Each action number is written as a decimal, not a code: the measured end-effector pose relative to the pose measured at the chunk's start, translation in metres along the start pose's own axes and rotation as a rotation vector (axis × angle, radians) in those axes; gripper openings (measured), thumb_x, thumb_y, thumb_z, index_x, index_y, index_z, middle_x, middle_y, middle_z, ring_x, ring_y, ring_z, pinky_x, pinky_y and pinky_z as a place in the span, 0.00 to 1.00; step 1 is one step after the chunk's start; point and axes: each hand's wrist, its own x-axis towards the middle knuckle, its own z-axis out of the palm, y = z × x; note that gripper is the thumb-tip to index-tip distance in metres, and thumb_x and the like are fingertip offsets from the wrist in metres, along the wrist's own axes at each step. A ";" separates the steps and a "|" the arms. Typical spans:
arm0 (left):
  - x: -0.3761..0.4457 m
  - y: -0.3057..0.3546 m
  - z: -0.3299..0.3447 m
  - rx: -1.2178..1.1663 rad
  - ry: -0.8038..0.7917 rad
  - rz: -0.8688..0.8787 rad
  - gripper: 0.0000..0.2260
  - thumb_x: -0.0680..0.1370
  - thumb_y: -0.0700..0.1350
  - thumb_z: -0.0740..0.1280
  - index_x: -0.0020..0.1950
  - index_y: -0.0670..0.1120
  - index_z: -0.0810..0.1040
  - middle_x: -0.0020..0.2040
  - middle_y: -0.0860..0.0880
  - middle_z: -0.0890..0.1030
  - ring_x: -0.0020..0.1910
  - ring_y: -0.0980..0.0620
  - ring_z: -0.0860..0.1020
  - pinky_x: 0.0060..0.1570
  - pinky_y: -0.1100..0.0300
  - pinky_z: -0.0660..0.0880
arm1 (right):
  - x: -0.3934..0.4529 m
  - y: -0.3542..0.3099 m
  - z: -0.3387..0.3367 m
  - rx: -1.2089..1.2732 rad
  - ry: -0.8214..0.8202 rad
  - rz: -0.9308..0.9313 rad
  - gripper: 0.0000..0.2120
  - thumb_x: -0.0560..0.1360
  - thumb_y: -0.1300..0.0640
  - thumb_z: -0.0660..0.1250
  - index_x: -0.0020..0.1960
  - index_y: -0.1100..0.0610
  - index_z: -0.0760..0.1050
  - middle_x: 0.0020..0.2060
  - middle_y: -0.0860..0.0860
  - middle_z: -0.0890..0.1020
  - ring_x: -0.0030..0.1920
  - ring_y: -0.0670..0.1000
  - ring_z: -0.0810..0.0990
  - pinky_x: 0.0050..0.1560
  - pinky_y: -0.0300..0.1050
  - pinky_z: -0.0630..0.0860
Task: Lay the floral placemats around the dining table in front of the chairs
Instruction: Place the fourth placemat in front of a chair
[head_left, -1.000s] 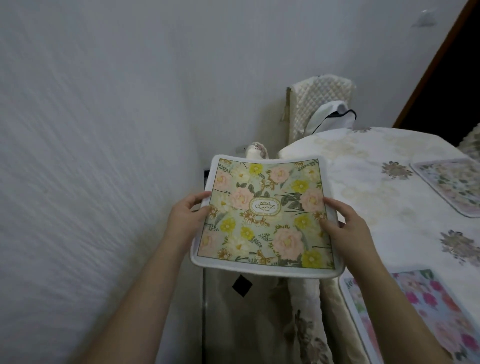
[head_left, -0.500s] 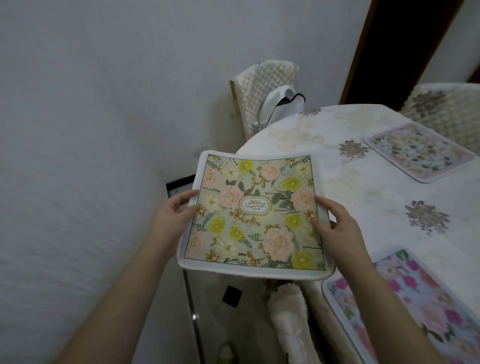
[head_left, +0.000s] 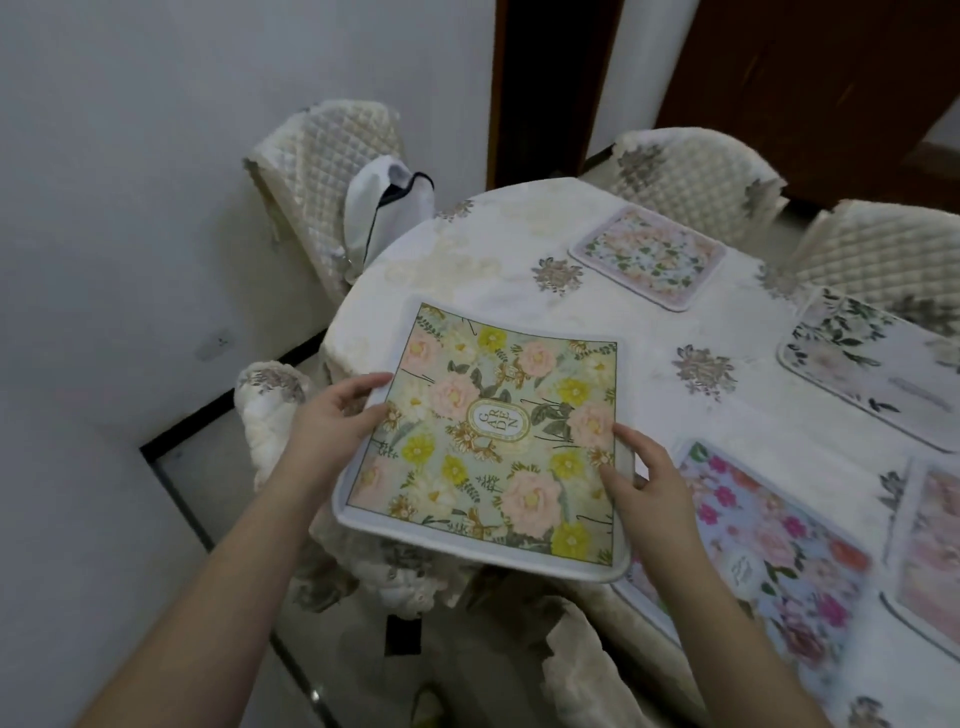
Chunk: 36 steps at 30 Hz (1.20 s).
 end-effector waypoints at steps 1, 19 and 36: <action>0.007 0.001 0.002 0.013 -0.029 0.010 0.13 0.77 0.38 0.71 0.56 0.54 0.84 0.48 0.54 0.85 0.40 0.56 0.85 0.35 0.63 0.81 | -0.001 0.001 0.001 0.013 0.021 0.013 0.19 0.79 0.59 0.67 0.67 0.45 0.73 0.60 0.37 0.73 0.62 0.52 0.78 0.61 0.57 0.78; 0.056 0.019 0.045 0.171 -0.209 0.101 0.15 0.78 0.39 0.70 0.54 0.59 0.83 0.57 0.56 0.83 0.44 0.57 0.84 0.35 0.64 0.80 | 0.002 0.032 -0.006 0.134 0.113 0.100 0.19 0.81 0.61 0.63 0.68 0.46 0.72 0.64 0.42 0.70 0.57 0.38 0.74 0.47 0.26 0.74; 0.205 -0.013 0.068 0.262 -0.497 0.152 0.15 0.79 0.39 0.68 0.56 0.59 0.81 0.55 0.56 0.83 0.54 0.50 0.82 0.53 0.49 0.80 | 0.044 0.041 0.067 0.094 0.387 0.301 0.20 0.81 0.64 0.61 0.67 0.45 0.73 0.67 0.46 0.74 0.64 0.50 0.75 0.64 0.57 0.76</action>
